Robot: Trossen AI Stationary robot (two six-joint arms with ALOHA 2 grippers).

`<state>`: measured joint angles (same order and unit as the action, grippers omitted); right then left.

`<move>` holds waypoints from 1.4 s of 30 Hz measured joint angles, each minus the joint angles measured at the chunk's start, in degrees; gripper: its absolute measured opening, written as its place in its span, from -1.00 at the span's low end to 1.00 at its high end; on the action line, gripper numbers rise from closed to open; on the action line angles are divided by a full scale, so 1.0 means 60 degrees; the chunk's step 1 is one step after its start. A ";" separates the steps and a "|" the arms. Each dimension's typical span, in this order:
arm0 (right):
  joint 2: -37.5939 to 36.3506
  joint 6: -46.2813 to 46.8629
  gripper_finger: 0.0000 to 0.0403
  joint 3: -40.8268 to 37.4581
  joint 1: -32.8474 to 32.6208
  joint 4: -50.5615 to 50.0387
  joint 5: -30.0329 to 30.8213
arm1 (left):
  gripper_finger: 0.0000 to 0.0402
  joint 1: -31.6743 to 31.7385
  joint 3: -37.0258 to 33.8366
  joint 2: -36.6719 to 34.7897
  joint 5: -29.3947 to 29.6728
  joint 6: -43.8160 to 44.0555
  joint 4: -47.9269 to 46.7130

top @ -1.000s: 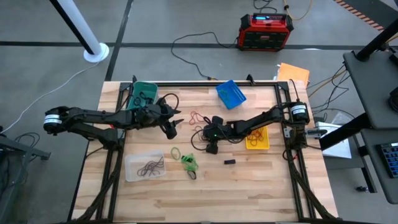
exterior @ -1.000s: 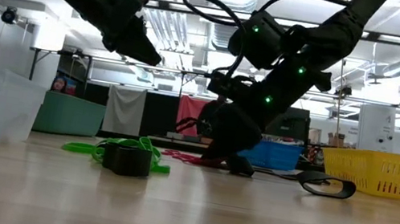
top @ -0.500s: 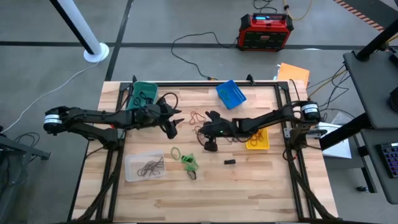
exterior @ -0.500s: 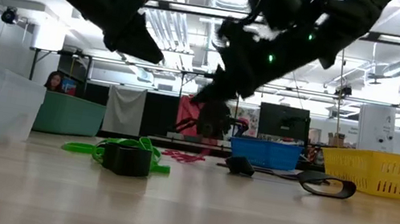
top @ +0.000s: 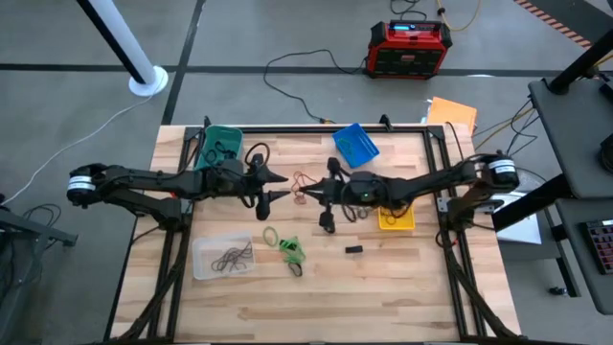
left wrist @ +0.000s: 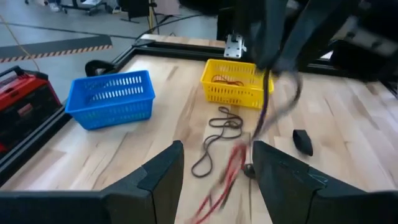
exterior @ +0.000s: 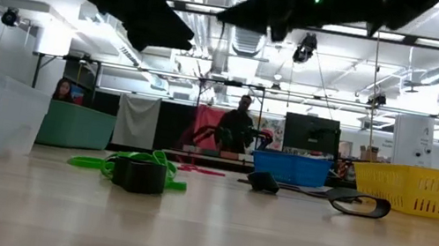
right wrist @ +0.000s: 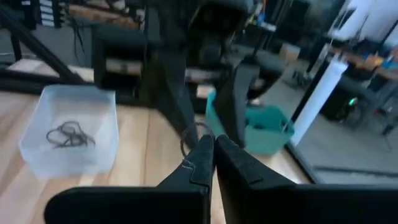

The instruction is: Sort rubber bands into baskets

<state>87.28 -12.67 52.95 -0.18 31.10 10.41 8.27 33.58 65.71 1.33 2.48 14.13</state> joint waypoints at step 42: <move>-0.1346 0.1440 -0.96 0.0010 0.0138 -0.0870 0.0586 | -0.10 -0.0036 0.0001 0.2089 -0.0967 0.0410 0.2101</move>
<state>79.20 -4.03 53.01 0.65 25.88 13.93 8.05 33.59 78.25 -4.47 4.94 26.74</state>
